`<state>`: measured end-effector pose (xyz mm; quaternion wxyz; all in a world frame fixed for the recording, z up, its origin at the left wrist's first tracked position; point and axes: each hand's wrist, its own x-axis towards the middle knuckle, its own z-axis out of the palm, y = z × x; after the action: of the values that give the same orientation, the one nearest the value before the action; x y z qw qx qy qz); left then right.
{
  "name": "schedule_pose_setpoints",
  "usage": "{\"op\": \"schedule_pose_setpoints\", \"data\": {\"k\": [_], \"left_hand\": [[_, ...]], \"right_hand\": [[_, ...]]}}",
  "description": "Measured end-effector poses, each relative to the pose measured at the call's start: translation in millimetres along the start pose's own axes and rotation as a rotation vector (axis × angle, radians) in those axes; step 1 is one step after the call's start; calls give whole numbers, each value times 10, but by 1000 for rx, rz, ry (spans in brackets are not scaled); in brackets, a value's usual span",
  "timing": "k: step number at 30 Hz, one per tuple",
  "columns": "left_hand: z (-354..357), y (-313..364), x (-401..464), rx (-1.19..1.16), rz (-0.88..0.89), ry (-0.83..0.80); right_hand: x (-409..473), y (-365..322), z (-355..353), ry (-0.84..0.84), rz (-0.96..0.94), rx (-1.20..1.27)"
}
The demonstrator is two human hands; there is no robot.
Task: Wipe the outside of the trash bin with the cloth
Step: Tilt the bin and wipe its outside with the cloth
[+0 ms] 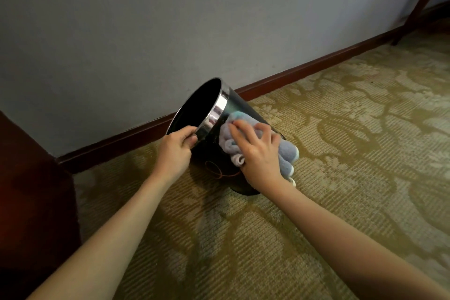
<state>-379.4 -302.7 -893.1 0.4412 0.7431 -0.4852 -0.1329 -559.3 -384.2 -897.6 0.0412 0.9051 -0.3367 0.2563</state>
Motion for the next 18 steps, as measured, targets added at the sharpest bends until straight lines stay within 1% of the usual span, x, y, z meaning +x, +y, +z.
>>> {"op": "schedule_pose_setpoints", "data": {"k": [3,6,9,13,18], "left_hand": [[-52,-47,-2,-35,-44,-16],[-93,-52,-16,-45,-62,11],[-98,-45,-38,-58,-60,24],[-80,-14,-38,-48,-72,29],[-42,30,-68,-68,-42,5]], "right_hand": [[-227,235,136,-80,42,-28],[-521,540,257,-238,160,-99],[-685,712,300,-292,244,-105],[-564,629,281,-255,276,-56],[-210,264,169,-103,160,85]]}}
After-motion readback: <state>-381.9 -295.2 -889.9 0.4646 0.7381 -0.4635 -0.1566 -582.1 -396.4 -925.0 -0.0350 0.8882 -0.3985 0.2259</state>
